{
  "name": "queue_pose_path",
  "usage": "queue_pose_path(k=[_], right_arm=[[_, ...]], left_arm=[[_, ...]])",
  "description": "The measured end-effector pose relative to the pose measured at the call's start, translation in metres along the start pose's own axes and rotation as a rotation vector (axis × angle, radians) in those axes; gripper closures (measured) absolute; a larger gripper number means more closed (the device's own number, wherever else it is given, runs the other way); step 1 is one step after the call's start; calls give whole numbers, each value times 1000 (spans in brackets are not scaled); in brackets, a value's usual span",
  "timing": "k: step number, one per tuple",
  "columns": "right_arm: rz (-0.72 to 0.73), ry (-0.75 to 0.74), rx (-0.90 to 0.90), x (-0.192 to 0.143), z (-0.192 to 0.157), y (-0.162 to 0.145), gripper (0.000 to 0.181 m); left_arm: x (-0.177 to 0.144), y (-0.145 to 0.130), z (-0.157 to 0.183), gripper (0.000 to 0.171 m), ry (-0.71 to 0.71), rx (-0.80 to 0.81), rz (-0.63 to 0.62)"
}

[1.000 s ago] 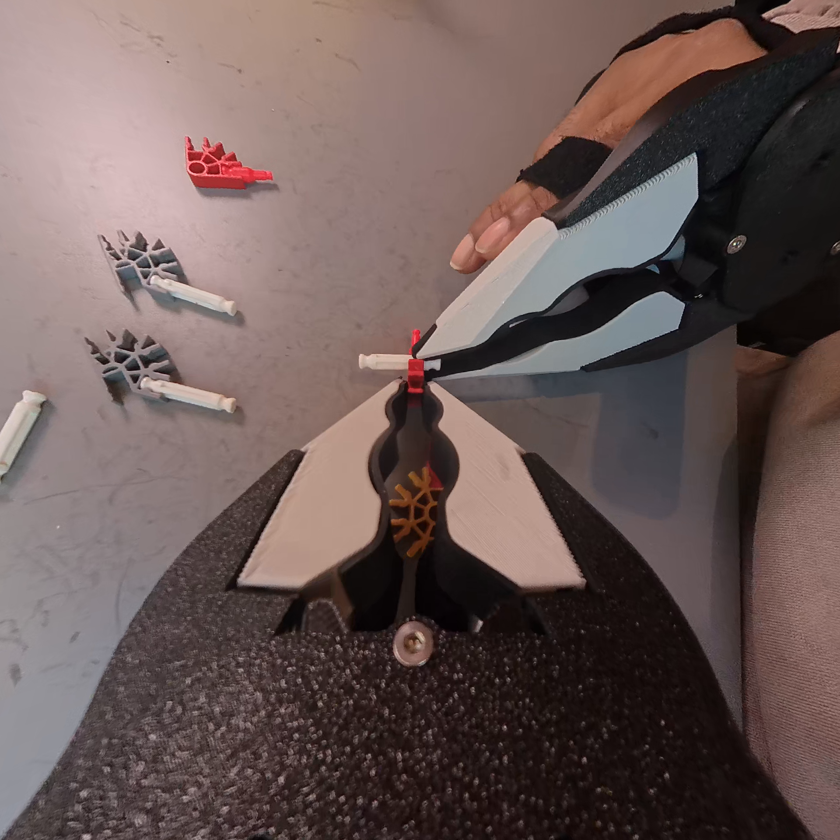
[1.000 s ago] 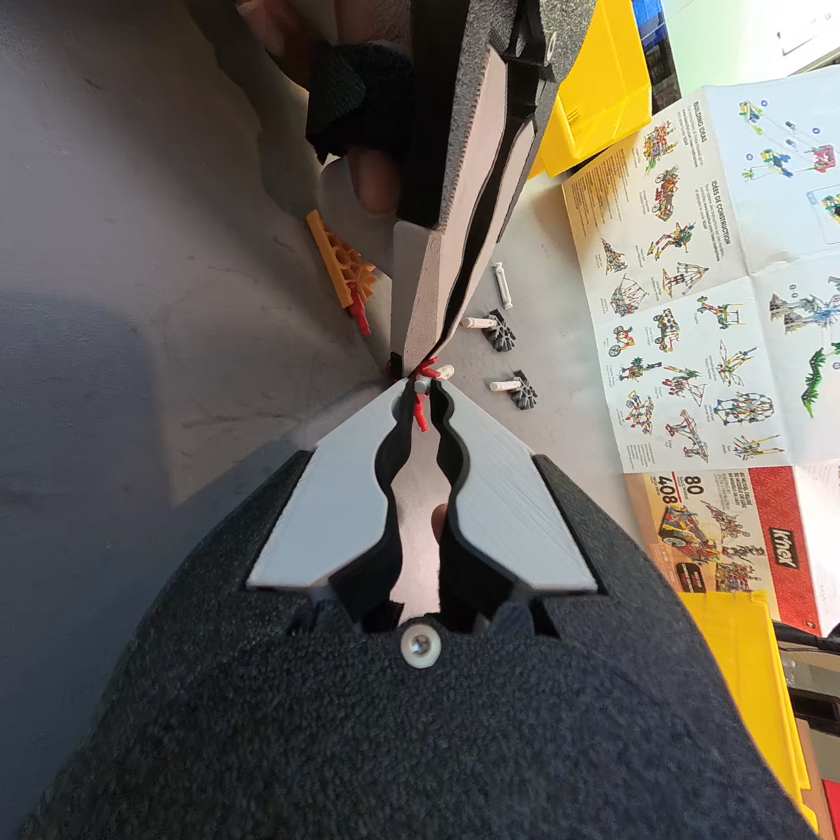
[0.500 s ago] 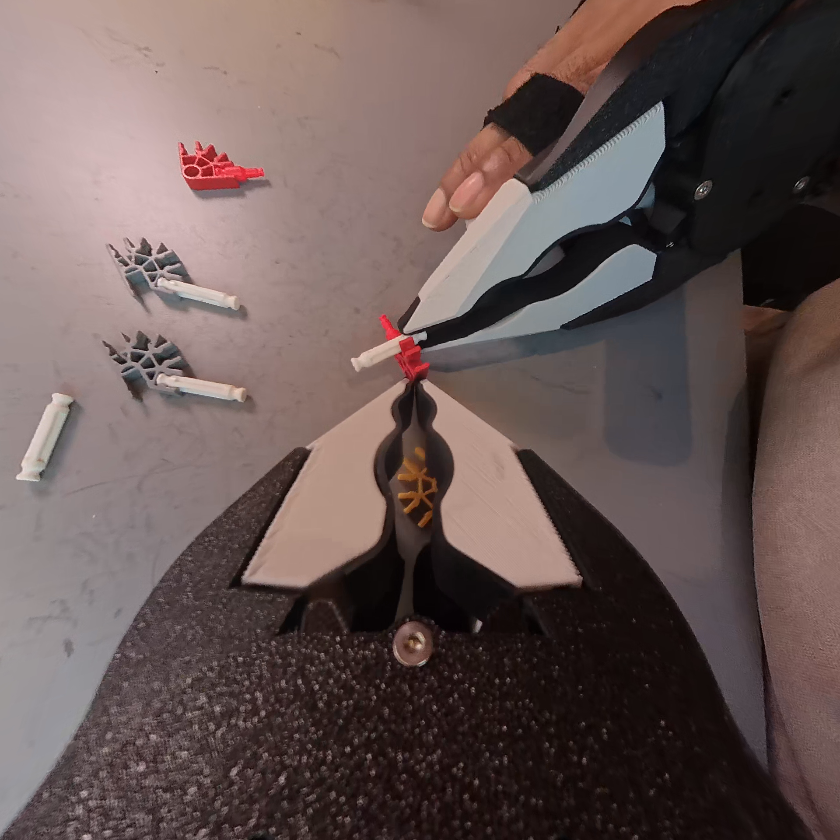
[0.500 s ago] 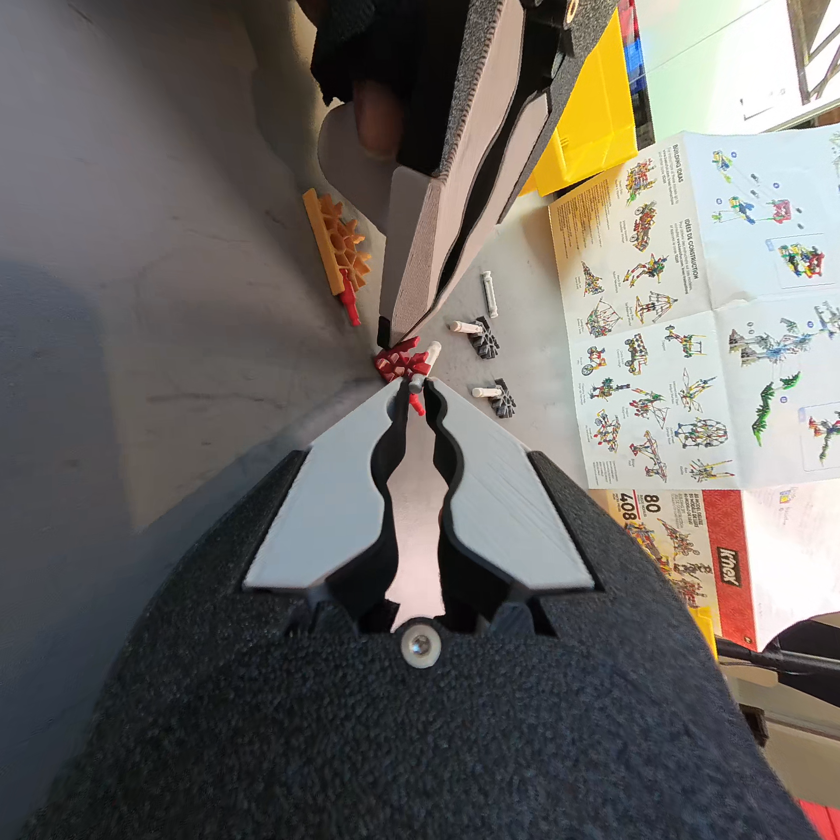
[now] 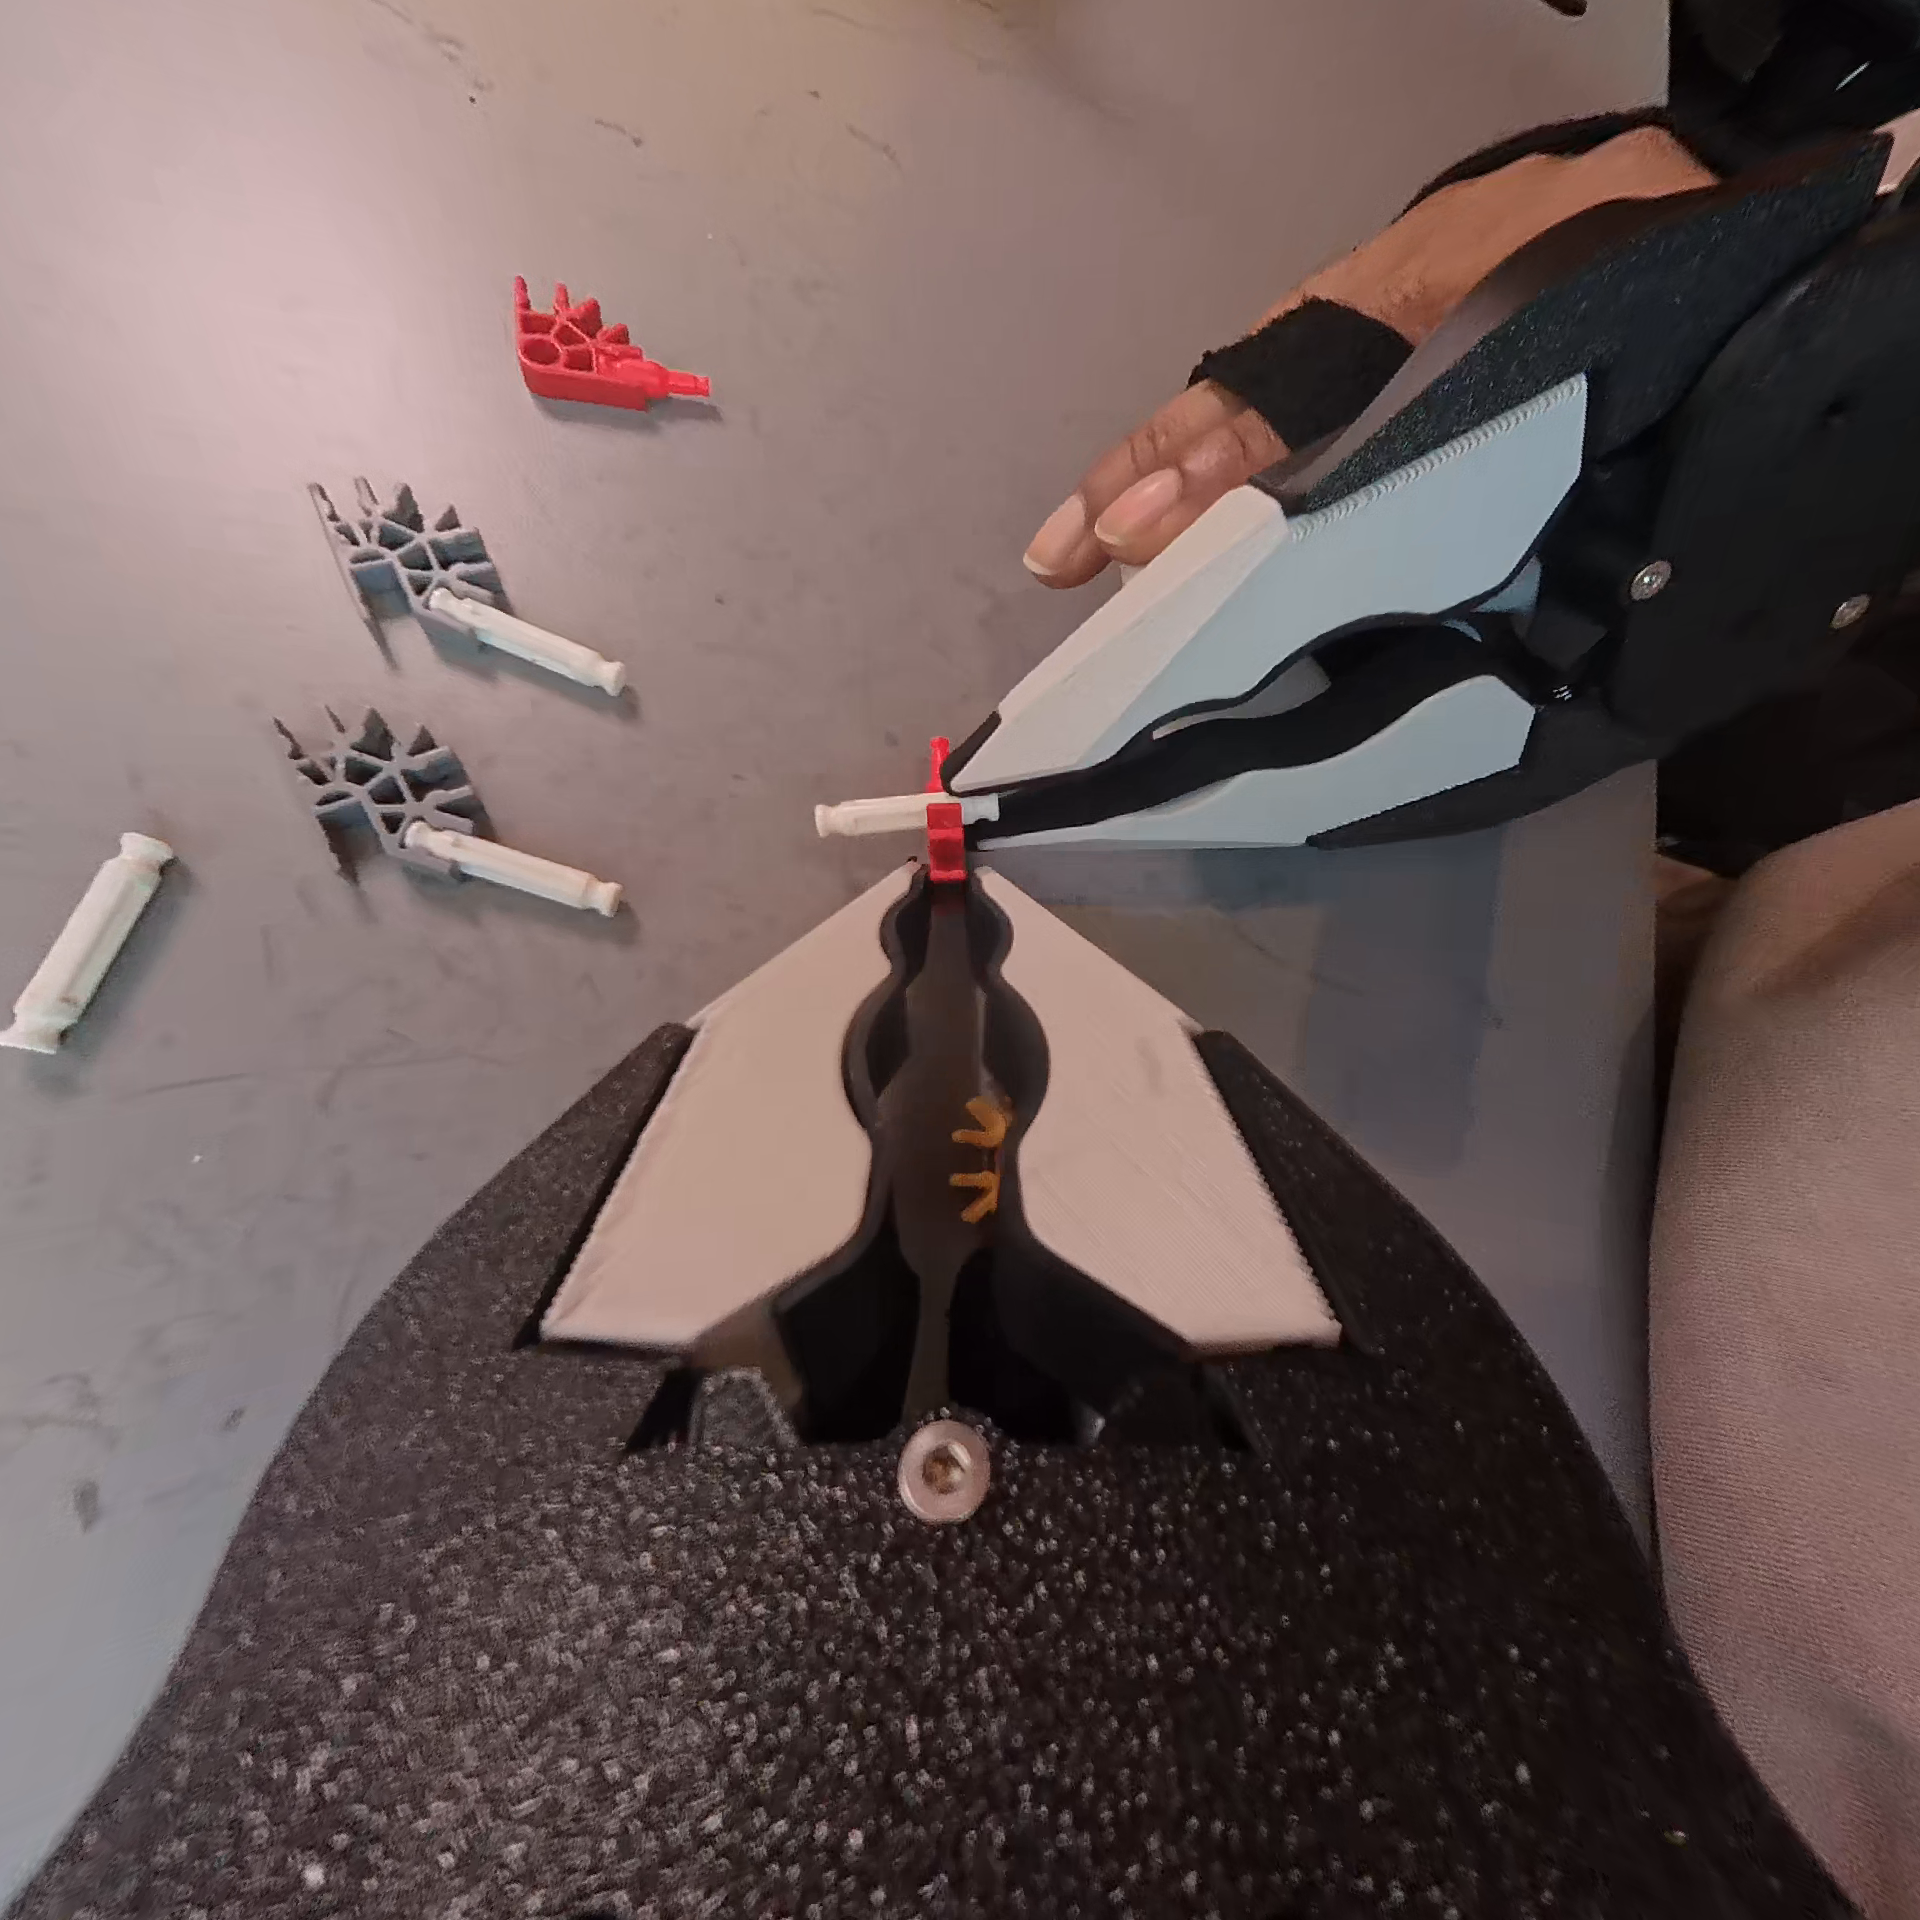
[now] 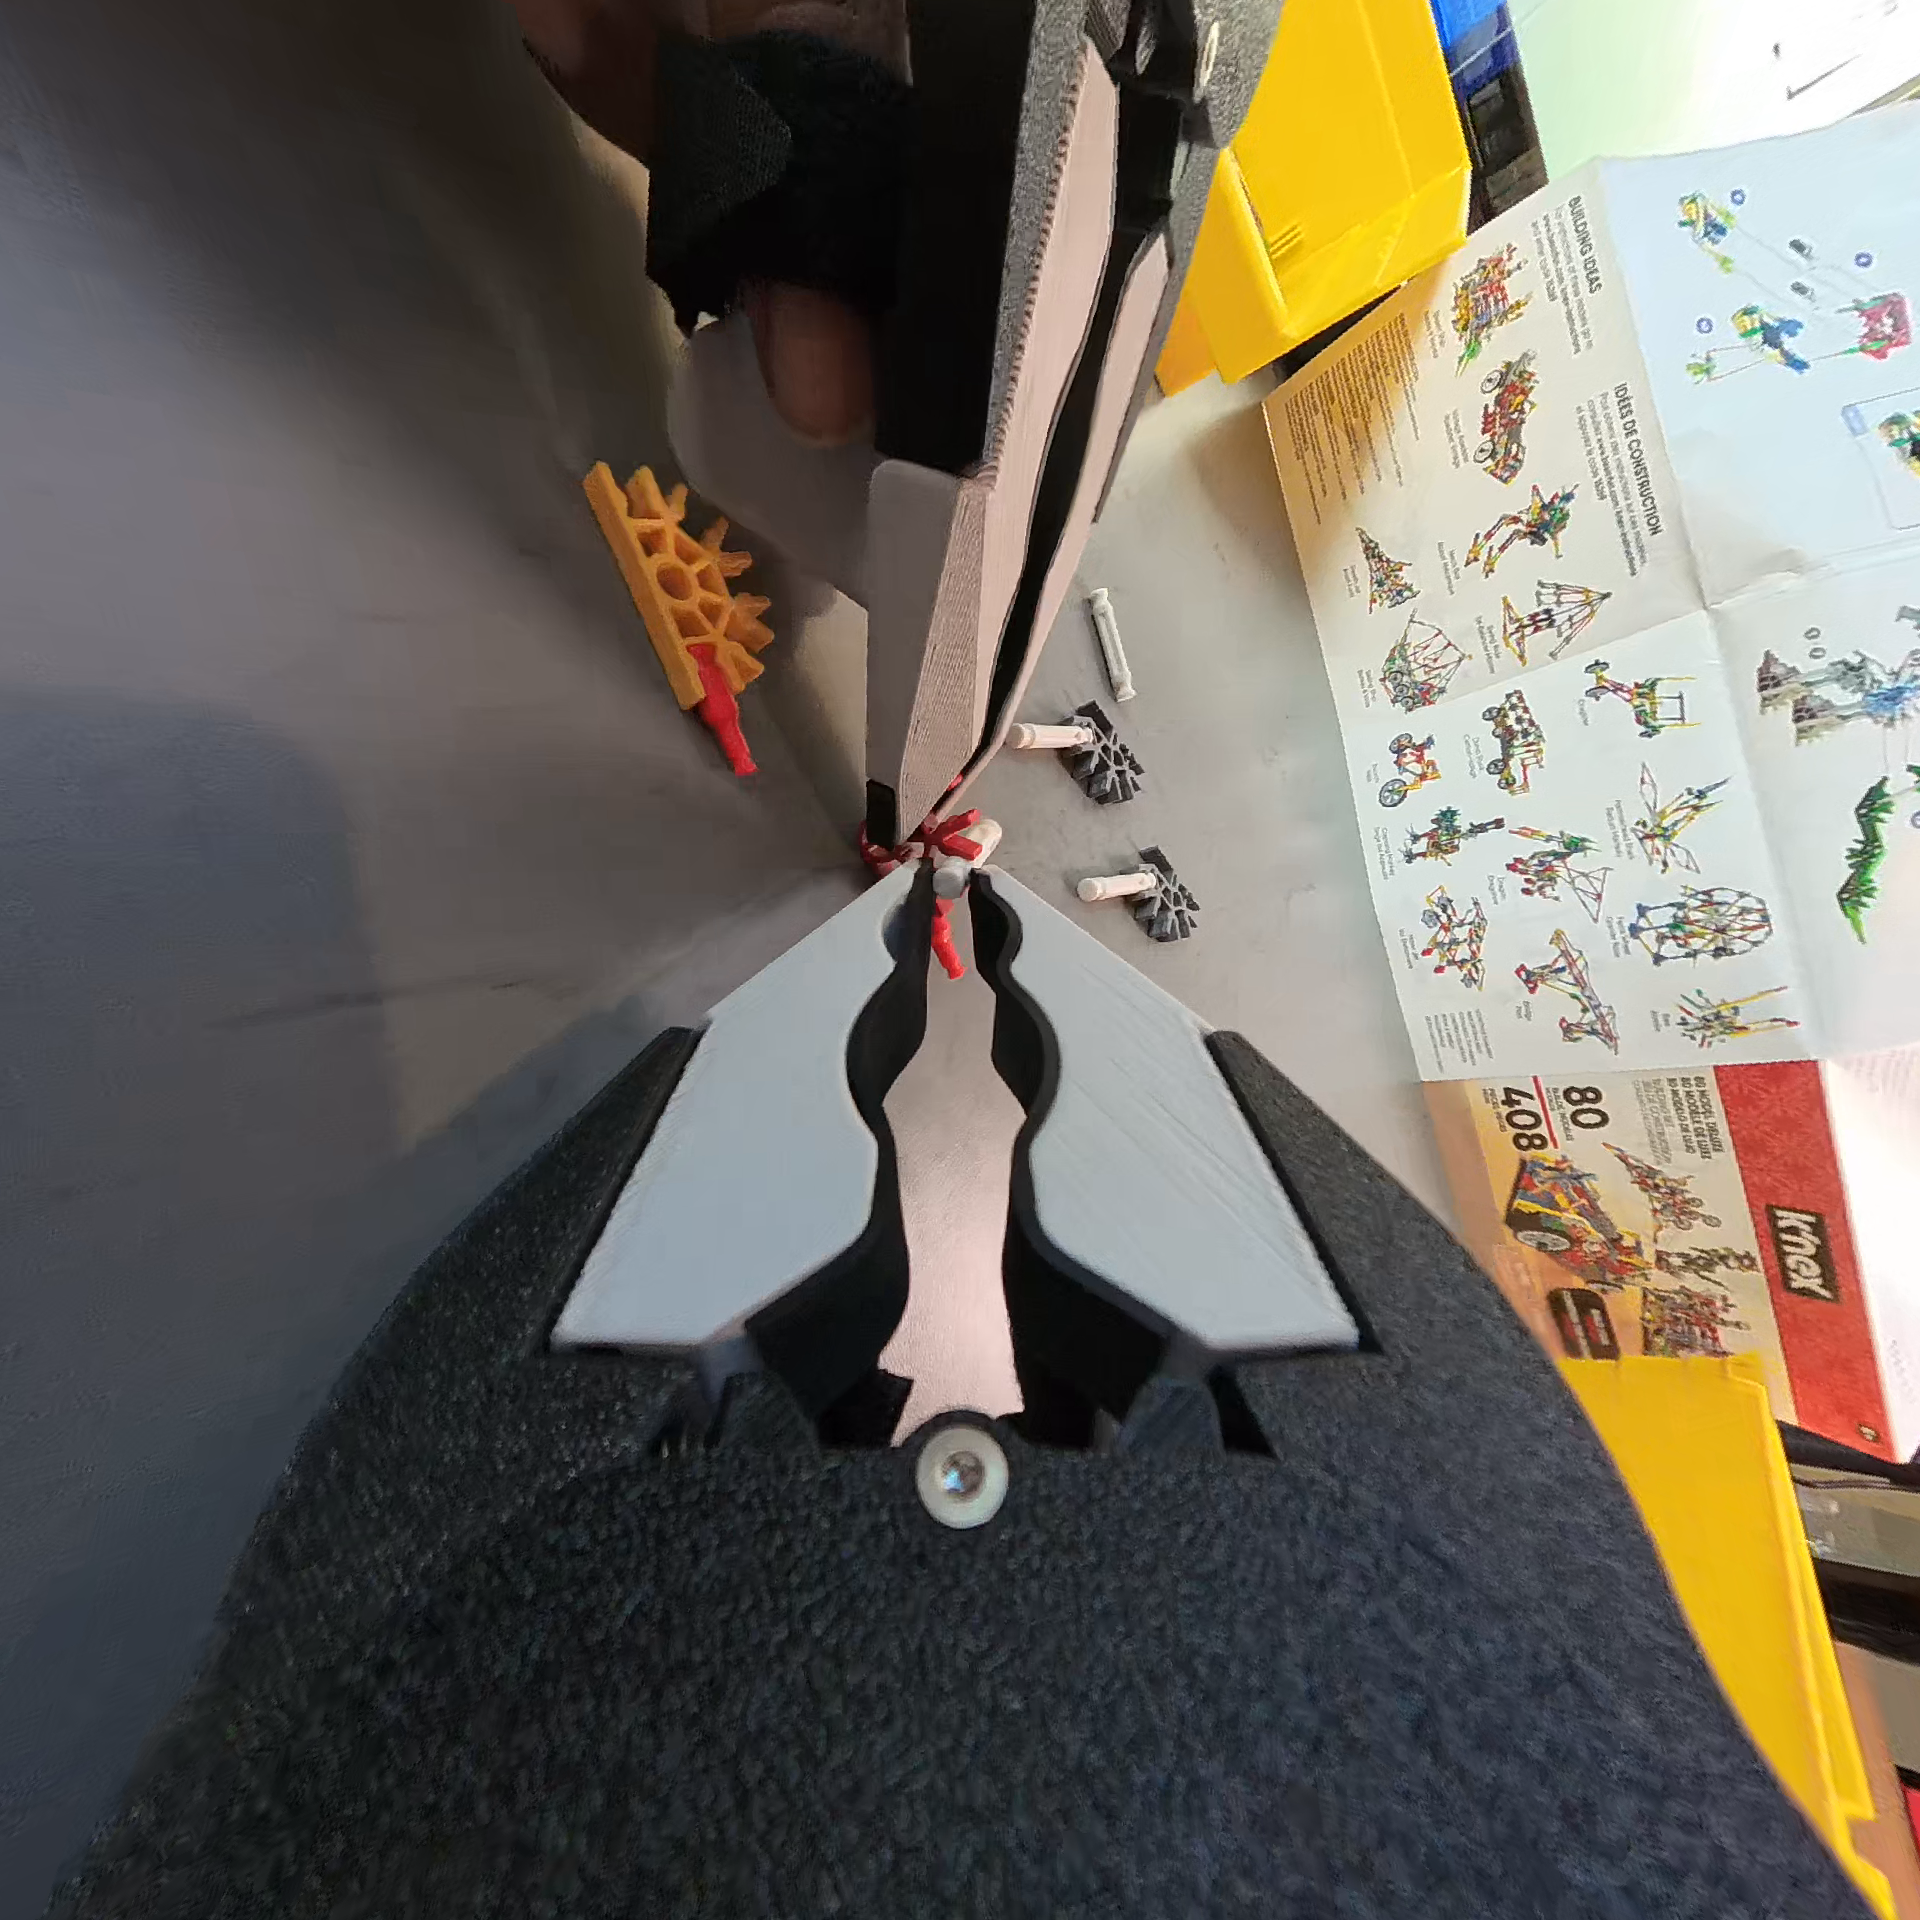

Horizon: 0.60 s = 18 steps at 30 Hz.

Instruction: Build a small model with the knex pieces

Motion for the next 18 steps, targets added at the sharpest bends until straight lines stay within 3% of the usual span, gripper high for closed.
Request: queue_pose_path(k=[9,18], right_arm=[[7,44,127,4,7,-4,177],[7,84,198,7,12,-6,177]], left_arm=[[3,4,-8,166,-65,-91,-2],[-1,3,-14,166,-38,-68,6]])
Point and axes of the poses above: each gripper's, where its closed fingertips meet, x out along the fingers, y out of its top, z = x × y across the jaws, the point moved 5 cm from there along -x, back along the fingers, and after that the axes turned 4 degrees about y, right-handed, at the moved point
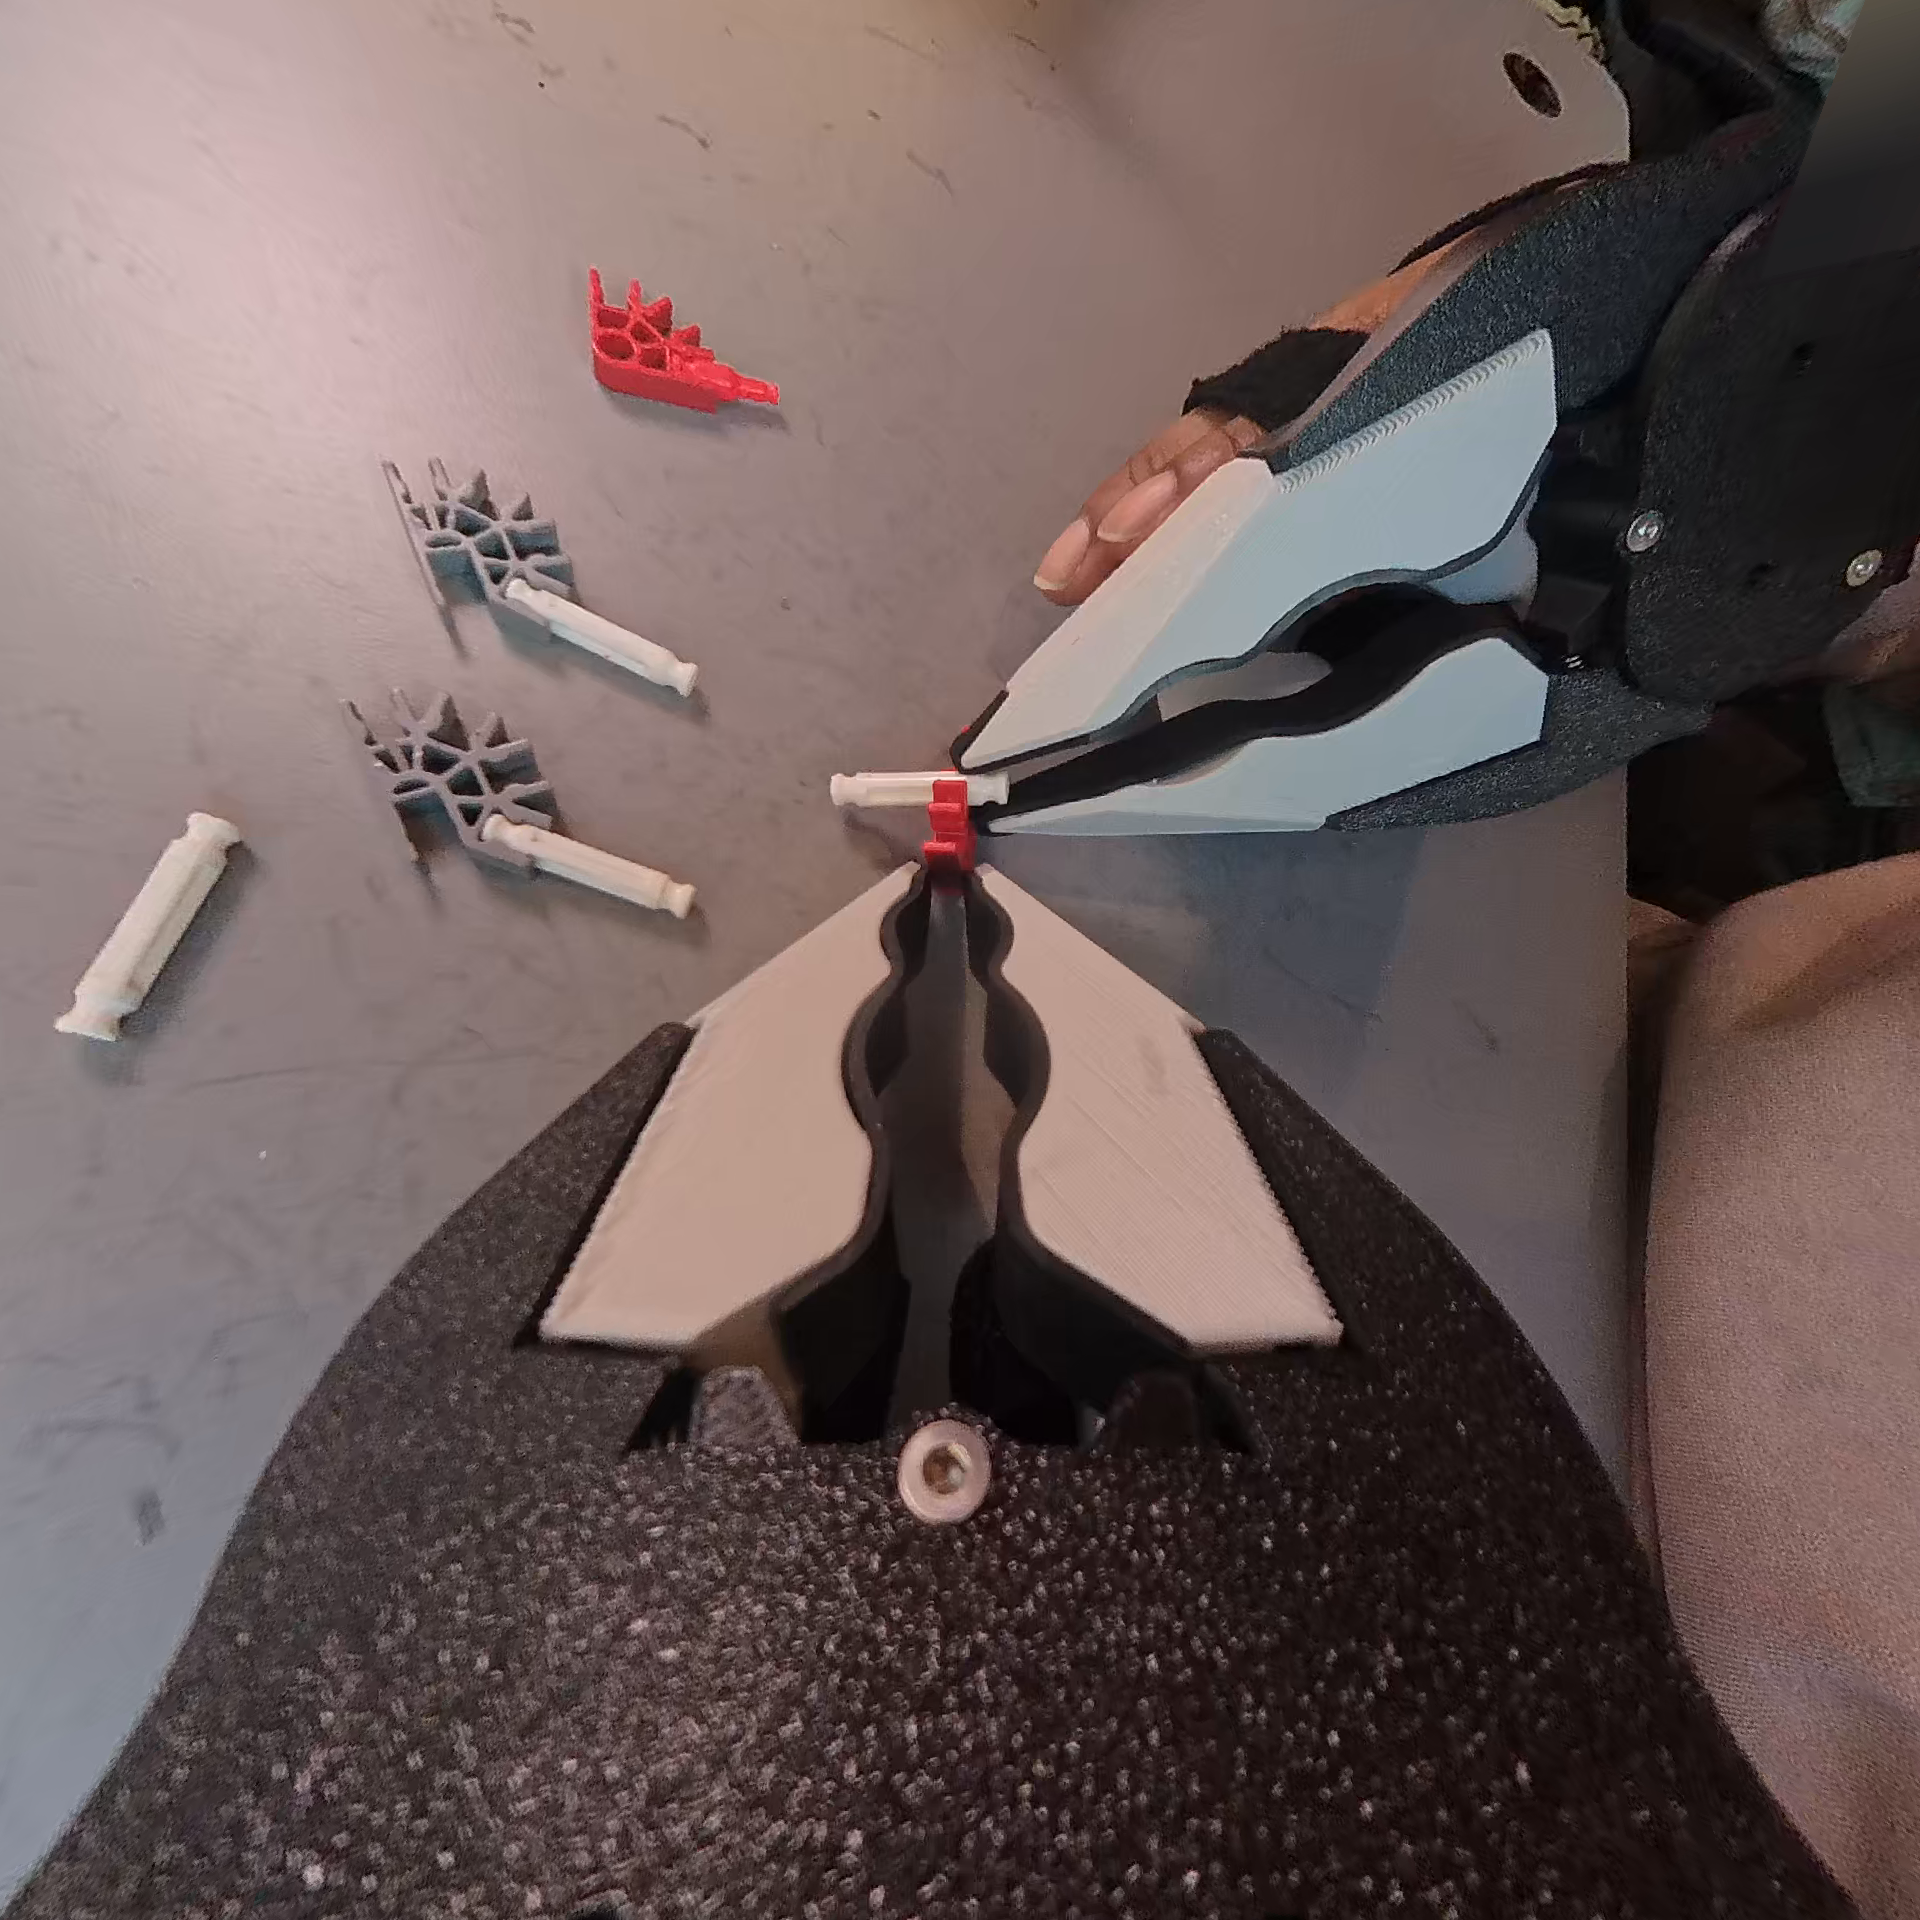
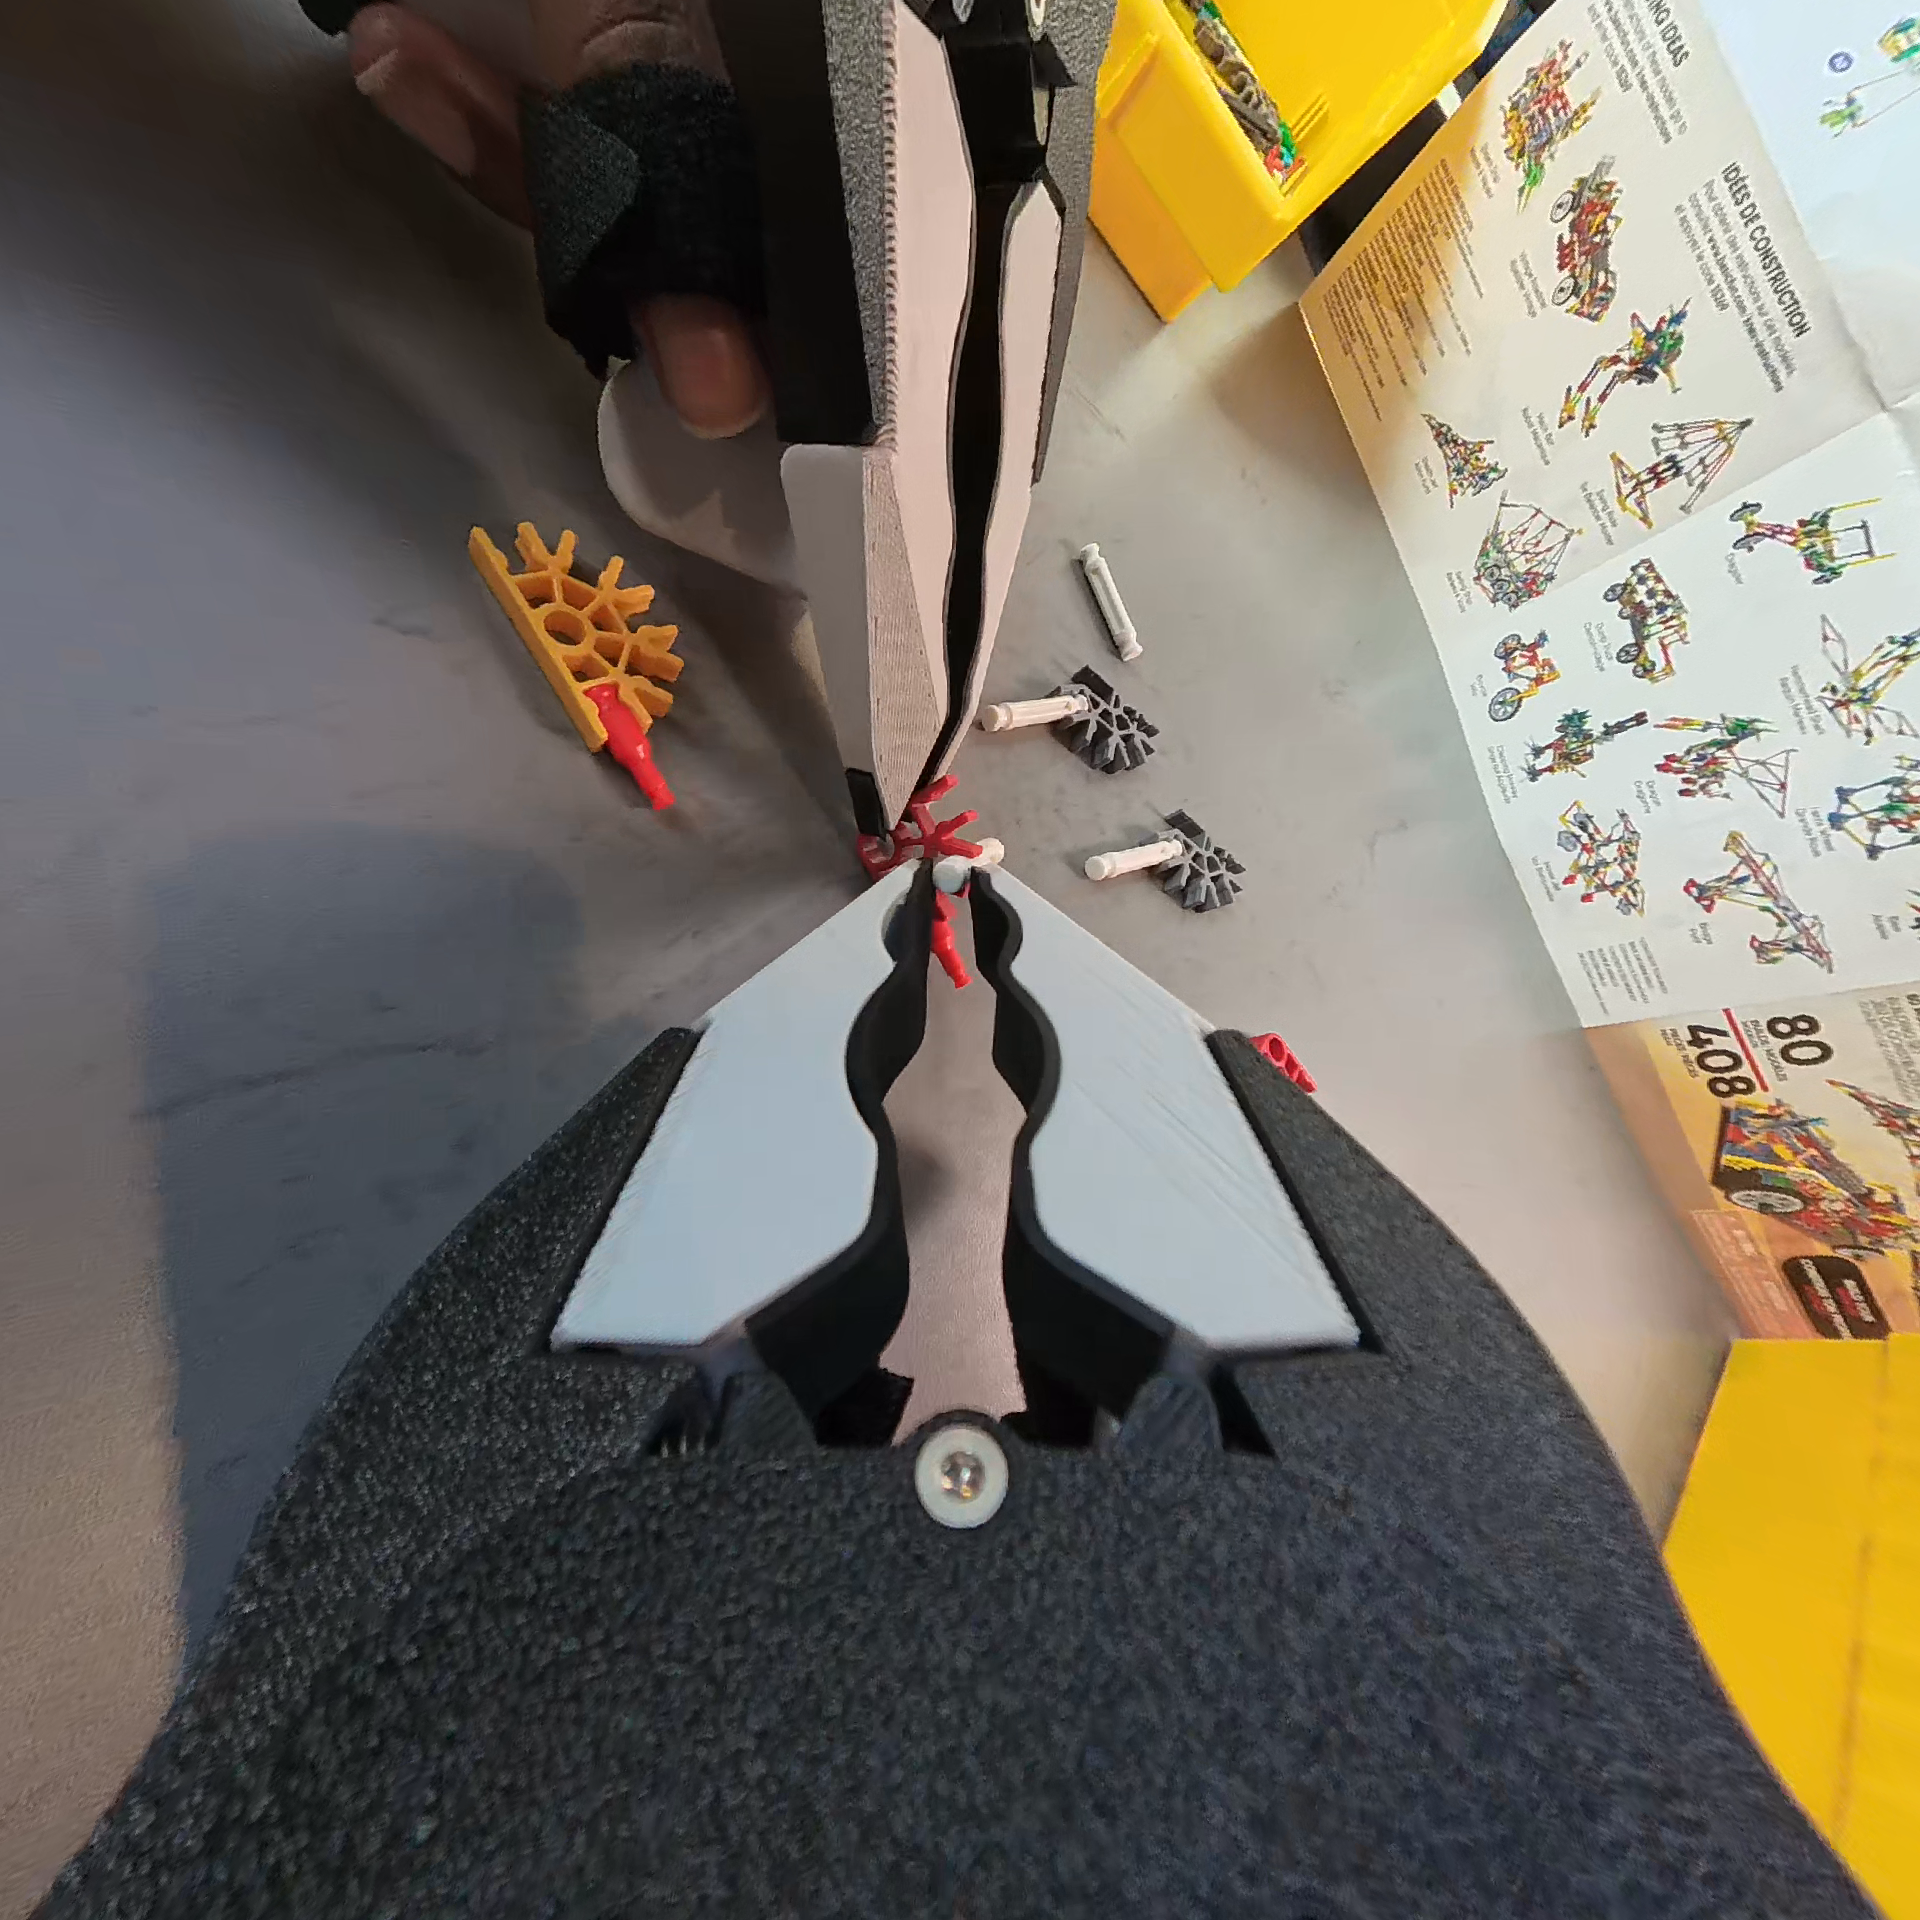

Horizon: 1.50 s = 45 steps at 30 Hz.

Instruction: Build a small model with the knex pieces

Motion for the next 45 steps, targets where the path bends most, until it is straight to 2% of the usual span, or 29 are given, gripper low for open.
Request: queue_pose_path(k=[8,21,45], right_arm=[[-3,20,17,1,3,-2,176],[-70,-88,-105,0,-1,0,176],[-31,3,-378,2,-2,1,177]], left_arm=[[1,2,-4,166,-12,-66,2],[2,2,-1,166,36,-55,15],[9,4,5,168,98,142,-29]])
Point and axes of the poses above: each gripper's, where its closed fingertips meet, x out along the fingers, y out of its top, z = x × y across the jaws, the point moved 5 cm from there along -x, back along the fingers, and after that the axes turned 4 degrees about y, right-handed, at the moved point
